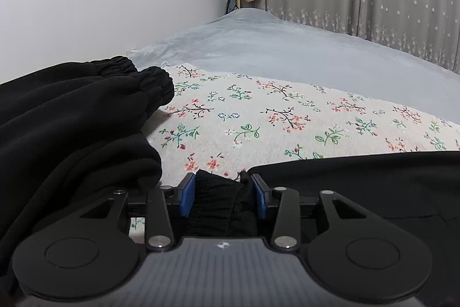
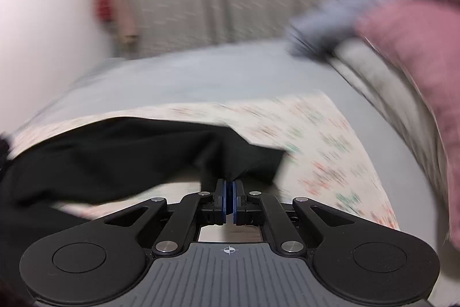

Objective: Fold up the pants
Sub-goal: 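Carry the held waistband with both grippers over toward the cuffs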

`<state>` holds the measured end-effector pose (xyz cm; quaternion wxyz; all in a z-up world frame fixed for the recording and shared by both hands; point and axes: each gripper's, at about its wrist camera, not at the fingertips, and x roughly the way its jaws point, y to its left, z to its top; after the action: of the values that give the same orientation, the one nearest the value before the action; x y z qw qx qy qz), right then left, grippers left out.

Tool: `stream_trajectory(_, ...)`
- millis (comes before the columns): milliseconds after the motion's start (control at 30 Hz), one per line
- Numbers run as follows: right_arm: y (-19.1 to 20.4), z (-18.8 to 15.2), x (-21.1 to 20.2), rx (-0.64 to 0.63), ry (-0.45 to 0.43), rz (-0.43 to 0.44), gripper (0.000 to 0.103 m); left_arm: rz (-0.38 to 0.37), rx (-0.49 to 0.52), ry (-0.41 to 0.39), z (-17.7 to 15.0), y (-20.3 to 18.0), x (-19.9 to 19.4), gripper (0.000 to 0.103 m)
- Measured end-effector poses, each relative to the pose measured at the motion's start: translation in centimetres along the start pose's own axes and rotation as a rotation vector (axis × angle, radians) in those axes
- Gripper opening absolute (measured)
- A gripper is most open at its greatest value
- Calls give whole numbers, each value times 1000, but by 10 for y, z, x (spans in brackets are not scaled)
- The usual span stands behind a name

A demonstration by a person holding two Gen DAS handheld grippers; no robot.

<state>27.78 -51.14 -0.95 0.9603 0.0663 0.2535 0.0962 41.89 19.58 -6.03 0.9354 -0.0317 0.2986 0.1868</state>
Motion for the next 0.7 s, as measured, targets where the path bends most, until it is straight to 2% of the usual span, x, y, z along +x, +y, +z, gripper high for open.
stream_trajectory(67, 30, -1, -15, -73, 1, 102, 4, -13, -18, 6, -1, 5, -2, 60)
stream_trajectory(100, 44, -5, -19, -115, 34, 145, 4, -22, -30, 11, -1, 7, -4, 61)
stream_trajectory(167, 61, -17, -16, -194, 153, 164, 3, -41, -38, 18, 1, 12, -8, 63)
stream_trajectory(233, 57, -30, -2, -213, 313, 165, 5, -58, -51, 25, 2, 18, -14, 65)
stream_trajectory(267, 51, -34, 2, -209, 357, 162, 6, -72, -63, 25, 1, 21, -18, 66)
stream_trajectory(300, 42, -31, 3, -185, 341, 150, 8, -84, -76, 24, 0, 25, -21, 68)
stream_trajectory(333, 33, -24, -1, -131, 287, 144, 10, -90, -88, 25, -1, 27, -24, 68)
stream_trajectory(367, 14, -10, -2, -19, 203, 152, 19, -97, -98, 28, -2, 28, -26, 68)
stream_trajectory(400, -4, 1, -2, 97, 137, 157, 34, -100, -102, 29, -4, 28, -26, 68)
stream_trajectory(433, -20, 12, 8, 191, 99, 142, 40, -98, -97, 32, -5, 26, -26, 68)
stream_trajectory(467, -35, 22, 28, 265, 98, 97, 43, -87, -86, 33, -6, 22, -25, 69)
stream_trajectory(500, -46, 26, 48, 289, 128, 53, 43, -73, -73, 32, -7, 18, -25, 69)
stream_trajectory(600, -58, 28, 121, 309, 301, -81, 44, -52, -54, 29, -6, 13, -24, 71)
stream_trajectory(633, -58, 24, 130, 347, 317, -90, 44, -52, -63, 34, -6, 14, -23, 71)
stream_trajectory(667, -53, 23, 133, 343, 295, -73, 40, -54, -74, 38, -5, 17, -21, 71)
stream_trajectory(700, -45, 22, 132, 310, 293, -50, 11, -55, -80, 41, -3, 20, -19, 71)
